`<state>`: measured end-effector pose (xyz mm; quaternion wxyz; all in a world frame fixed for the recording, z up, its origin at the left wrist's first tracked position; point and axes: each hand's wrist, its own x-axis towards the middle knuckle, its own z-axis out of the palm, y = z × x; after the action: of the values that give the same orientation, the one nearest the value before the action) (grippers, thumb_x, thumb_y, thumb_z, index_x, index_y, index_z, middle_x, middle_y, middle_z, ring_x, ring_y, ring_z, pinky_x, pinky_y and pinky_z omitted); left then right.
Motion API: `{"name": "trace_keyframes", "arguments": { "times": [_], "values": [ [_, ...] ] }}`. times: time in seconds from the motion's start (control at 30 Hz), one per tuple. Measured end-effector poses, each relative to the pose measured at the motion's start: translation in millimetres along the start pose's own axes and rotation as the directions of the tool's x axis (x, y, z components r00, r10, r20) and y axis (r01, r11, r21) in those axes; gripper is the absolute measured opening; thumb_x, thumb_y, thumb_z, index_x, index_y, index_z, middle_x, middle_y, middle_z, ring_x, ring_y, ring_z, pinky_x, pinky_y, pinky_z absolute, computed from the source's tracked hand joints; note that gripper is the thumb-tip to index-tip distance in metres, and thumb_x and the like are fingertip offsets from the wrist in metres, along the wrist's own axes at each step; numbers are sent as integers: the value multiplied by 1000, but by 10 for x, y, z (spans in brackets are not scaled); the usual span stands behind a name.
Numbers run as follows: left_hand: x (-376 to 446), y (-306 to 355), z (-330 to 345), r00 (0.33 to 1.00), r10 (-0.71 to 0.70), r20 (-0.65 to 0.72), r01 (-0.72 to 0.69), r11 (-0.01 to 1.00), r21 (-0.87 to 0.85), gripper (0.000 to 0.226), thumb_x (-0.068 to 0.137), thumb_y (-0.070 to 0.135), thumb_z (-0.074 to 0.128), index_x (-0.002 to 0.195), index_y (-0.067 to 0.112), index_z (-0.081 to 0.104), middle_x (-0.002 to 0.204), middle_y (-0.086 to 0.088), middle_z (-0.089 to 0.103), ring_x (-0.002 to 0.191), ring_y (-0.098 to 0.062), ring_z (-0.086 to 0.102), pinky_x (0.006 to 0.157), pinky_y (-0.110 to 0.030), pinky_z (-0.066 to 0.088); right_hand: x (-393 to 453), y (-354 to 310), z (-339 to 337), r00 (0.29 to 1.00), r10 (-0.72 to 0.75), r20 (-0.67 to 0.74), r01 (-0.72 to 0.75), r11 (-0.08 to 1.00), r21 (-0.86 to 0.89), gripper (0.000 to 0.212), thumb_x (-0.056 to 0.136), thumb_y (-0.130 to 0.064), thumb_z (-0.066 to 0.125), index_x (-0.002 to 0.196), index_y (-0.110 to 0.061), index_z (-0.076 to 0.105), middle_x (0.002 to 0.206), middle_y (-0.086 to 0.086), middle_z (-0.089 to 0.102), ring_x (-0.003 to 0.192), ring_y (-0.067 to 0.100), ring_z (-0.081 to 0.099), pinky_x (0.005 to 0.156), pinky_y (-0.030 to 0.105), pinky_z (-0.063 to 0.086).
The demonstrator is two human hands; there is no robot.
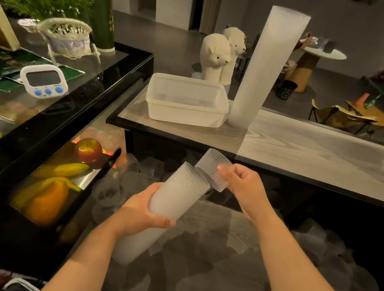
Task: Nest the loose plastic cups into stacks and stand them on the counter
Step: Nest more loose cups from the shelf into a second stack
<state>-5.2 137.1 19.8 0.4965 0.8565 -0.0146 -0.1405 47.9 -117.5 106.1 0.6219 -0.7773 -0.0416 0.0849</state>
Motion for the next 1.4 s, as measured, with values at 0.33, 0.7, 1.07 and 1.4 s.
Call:
{"name": "trace_keyframes", "arguments": {
  "times": [0.33, 0.7, 1.07, 1.4],
  "values": [
    [-65, 79, -56, 1000, 4, -17, -3, 998, 55, 90, 56, 61, 82, 131, 49, 35, 120, 20, 50, 108, -8, 54, 88, -31, 54, 143, 5, 203, 995, -85, 43, 91, 986, -142, 24, 85, -49, 66, 100, -31, 68, 111, -11, 66, 106, 9, 61, 97, 41, 52],
    [49, 207, -11, 1000, 23, -16, -23, 998, -54, 100, 46, 67, 78, 133, 39, 38, 120, 13, 53, 110, -12, 57, 91, -34, 55, 146, 42, 318, 990, -144, 6, 143, 973, -184, 49, 80, -63, 57, 115, -30, 64, 126, -10, 58, 115, 7, 54, 97, 30, 48],
    [181, 5, -48, 992, -51, -114, 39, 993, -109, 93, 54, 57, 81, 133, 36, 38, 120, 12, 51, 109, -13, 56, 88, -31, 54, 442, 451, 334, 995, 24, 93, -17, 998, -67, 50, 97, -59, 33, 141, -39, 46, 143, -10, 52, 123, 1, 52, 108, 26, 37],
    [280, -99, -144, 983, -80, -163, 46, 977, -208, 97, 47, 57, 84, 131, 36, 39, 120, 10, 53, 108, -10, 57, 76, -21, 52, 1043, 1124, 319, 922, 363, -132, -343, 615, -710, 36, 98, -31, 52, 118, -1, 60, 97, 9, 55, 101, 30, 60, 91, 34, 48]
  ]
}}
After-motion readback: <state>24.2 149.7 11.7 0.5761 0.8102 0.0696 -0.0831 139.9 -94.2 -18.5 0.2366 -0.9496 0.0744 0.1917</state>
